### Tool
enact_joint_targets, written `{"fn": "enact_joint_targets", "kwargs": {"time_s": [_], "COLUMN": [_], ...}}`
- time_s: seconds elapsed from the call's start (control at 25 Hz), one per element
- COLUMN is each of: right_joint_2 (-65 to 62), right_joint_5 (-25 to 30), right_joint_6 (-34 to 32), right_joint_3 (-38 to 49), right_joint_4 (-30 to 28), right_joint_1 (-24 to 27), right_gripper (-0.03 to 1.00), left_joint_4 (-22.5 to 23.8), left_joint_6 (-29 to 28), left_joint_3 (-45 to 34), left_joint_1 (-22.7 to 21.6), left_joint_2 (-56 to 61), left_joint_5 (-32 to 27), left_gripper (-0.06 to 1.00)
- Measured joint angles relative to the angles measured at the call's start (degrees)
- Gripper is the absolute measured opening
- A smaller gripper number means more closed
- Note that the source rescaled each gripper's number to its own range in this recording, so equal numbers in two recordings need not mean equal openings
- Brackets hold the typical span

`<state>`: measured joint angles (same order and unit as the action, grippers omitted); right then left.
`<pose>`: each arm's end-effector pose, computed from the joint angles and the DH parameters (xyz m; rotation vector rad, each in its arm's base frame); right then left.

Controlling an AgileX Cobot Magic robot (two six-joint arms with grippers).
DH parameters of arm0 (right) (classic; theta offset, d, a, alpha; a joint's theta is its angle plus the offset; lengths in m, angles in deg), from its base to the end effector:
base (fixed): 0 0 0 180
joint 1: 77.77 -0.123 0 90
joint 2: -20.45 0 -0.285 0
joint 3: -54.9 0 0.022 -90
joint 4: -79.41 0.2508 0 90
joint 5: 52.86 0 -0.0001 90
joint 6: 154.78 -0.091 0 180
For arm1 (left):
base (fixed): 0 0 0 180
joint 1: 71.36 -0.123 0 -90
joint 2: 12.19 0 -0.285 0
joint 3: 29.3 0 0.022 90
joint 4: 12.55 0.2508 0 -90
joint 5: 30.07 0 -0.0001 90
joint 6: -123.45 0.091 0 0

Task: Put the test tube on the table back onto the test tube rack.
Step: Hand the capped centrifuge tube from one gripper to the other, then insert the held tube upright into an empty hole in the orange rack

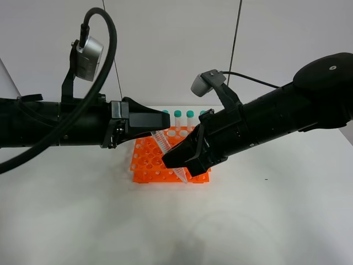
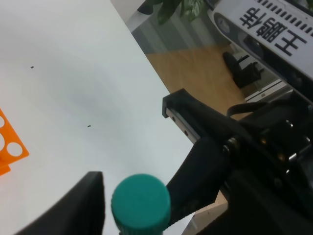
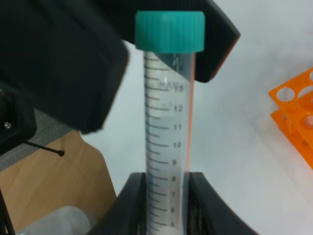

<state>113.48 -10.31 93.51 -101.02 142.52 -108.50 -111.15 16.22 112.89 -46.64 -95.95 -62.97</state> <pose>0.2257 0.1981 0.2576 -1.1605 2.1103 0.9288 0.2186 -0.1545 0.2601 0.3331 2.1156 -1.1297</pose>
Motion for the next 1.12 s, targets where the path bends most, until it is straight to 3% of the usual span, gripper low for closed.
{"fn": "enact_joint_targets", "kwargs": {"time_s": [0.12, 0.24, 0.56, 0.6, 0.68, 0.72, 0.76, 0.8, 0.92, 1.12], "right_joint_2": [0.0, 0.0, 0.0, 0.0, 0.0, 0.0, 0.0, 0.0, 0.0, -1.1], "right_joint_5": [0.0, 0.2, 0.1, 0.0, -0.2, -0.6, -1.1, -1.3, -1.5, -0.8], "right_joint_6": [0.1, 0.1, 0.9, 1.2, 2.1, 2.3, 2.6, 2.6, 2.6, 2.2], "right_joint_3": [0.0, 0.0, 0.0, 0.0, 0.0, 0.0, 0.0, 0.0, 0.0, 0.0], "right_joint_4": [0.0, 0.1, 0.2, 0.2, 0.1, 0.1, 0.1, 0.1, -0.2, -1.1], "right_joint_1": [0.0, 0.0, 0.0, 0.0, 0.0, 0.0, 0.0, 0.0, 0.0, 0.0], "right_gripper": [0.02, 0.02, 0.03, 0.09, 0.4, 0.63, 0.78, 0.86, 0.97, 0.99], "left_joint_4": [0.0, 0.1, 0.2, 0.2, 0.2, 0.2, 0.2, 0.2, 0.2, 0.2], "left_joint_6": [-0.1, -0.3, -0.3, -0.3, -0.3, -0.3, -0.3, -0.3, -0.5, -1.1], "left_joint_3": [0.0, -0.1, -0.1, -0.1, -0.1, -0.1, -0.1, -0.1, -0.1, -0.1], "left_joint_1": [0.0, 0.0, 0.0, 0.0, 0.0, 0.0, 0.0, 0.0, 0.0, 0.0], "left_joint_2": [0.0, 0.0, -0.1, -0.1, -0.1, -0.1, -0.1, -0.1, -0.1, -0.1], "left_joint_5": [0.1, 1.0, 1.1, 1.1, 0.4, 0.3, 0.2, 0.2, 0.2, 0.2], "left_gripper": [0.45, 0.0, 0.0, 0.0, 0.0, 0.0, 0.0, 0.0, 0.0, 0.0]}}
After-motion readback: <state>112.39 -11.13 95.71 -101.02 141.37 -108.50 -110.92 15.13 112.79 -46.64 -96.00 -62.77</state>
